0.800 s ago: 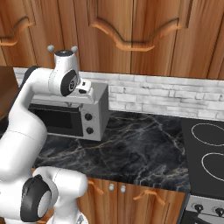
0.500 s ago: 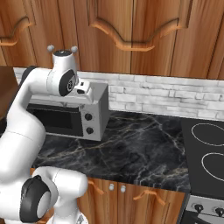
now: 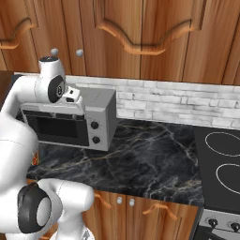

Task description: Store the hot dog in the freezer for long-term storage. Close the freezer door after placing the cooked food.

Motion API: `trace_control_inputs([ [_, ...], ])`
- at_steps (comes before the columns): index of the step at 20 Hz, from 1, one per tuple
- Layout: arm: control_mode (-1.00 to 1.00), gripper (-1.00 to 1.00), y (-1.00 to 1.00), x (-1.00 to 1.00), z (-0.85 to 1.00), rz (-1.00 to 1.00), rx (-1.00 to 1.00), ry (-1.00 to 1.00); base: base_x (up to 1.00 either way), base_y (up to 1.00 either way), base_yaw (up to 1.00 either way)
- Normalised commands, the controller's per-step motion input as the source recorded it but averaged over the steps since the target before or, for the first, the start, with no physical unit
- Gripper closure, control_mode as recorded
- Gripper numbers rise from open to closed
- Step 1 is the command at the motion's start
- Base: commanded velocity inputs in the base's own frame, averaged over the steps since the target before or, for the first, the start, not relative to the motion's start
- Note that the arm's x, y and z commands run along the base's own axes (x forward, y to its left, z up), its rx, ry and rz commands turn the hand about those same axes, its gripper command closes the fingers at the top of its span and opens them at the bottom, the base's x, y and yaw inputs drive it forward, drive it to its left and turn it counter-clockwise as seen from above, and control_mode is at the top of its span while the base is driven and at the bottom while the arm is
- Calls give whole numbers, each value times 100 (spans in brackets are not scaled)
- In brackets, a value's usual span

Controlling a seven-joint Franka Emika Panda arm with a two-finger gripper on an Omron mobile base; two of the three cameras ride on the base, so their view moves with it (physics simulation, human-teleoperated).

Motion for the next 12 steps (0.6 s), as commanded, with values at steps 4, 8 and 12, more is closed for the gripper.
trace_control_inputs([
  [4, -100, -100, 86, -26, -50, 1, -9, 13, 0, 0, 0],
  [8, -100, -100, 92, -19, -51, 6, -1, 13, 0, 0, 0],
  [12, -100, -100, 72, -3, -62, 11, 0, 19, 0, 0, 0],
])
